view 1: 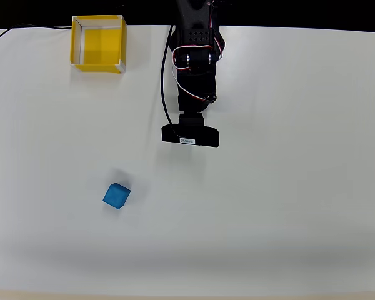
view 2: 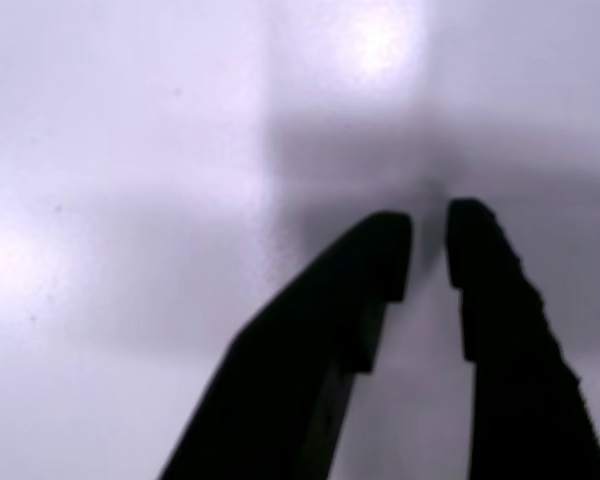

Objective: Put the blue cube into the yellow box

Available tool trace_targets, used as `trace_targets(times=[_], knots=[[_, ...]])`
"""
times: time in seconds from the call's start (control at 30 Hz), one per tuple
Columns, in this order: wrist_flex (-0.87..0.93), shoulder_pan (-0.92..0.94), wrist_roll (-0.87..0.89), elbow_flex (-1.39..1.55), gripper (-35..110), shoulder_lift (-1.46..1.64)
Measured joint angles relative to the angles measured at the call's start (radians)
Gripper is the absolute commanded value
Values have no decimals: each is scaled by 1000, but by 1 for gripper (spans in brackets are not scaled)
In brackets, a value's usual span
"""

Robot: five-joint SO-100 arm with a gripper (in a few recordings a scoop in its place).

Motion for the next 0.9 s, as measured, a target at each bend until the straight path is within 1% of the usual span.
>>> trace_targets(times=[0.13,0.53,0.63,0.73,0.9], knots=[[0,-32,-11,0,0,0],[-3,-34,-21,0,0,0],[-44,-29,-18,-2,0,-2],[-127,-20,9,-5,1,-83],[-241,23,61,-150,14,-290]])
